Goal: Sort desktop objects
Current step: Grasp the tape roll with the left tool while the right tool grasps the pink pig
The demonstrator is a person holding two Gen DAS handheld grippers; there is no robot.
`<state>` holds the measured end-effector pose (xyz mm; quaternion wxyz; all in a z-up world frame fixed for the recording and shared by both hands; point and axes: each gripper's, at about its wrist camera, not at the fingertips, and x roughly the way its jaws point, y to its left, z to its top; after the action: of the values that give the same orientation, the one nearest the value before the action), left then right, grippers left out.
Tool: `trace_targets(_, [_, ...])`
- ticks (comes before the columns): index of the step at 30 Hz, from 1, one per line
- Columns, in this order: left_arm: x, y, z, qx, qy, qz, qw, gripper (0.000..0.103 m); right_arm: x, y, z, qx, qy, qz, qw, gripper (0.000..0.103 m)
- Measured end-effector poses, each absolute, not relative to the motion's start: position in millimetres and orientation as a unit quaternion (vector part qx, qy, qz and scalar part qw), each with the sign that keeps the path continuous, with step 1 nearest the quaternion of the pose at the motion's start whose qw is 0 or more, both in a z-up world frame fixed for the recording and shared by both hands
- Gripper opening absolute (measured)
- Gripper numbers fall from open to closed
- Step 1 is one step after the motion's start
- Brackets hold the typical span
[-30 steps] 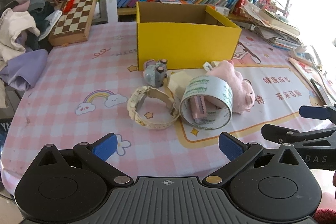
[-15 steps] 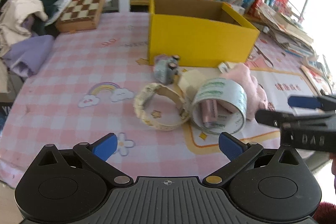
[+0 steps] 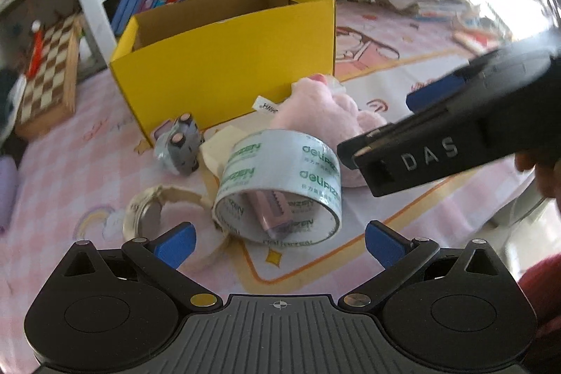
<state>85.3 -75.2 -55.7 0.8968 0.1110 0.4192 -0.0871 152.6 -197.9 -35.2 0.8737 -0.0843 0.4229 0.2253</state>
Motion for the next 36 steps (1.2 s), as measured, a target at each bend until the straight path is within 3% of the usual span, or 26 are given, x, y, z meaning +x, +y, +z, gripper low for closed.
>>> trace_targets(8, [100,-86,-68,0.152,0.420,-0.077,0.891,0.103,176,-199,-49,-0.072,0.452,0.249,0.854,0.080])
trace_targets(13, [101,-80,-68,0.140,0.416,-0.070,0.896,0.097,181,-196,-55,-0.067,0.463,0.268,0.842,0.079])
trace_targets(15, [102,-77,-70,0.123,0.422,-0.078,0.895,0.087,182,-195,-56,-0.065,0.466,0.275,0.838,0.071])
trace_targets(21, [98,-69,-64,0.102,0.413,-0.079,0.902,0.086,176,-194,-50,-0.063,0.450,0.288,0.843,0.055])
trace_targets(36, [89,-51,-22,0.075,0.377,-0.079,0.920,0.086,161,-210,-24,-0.020,0.411,0.258,0.874,0.050])
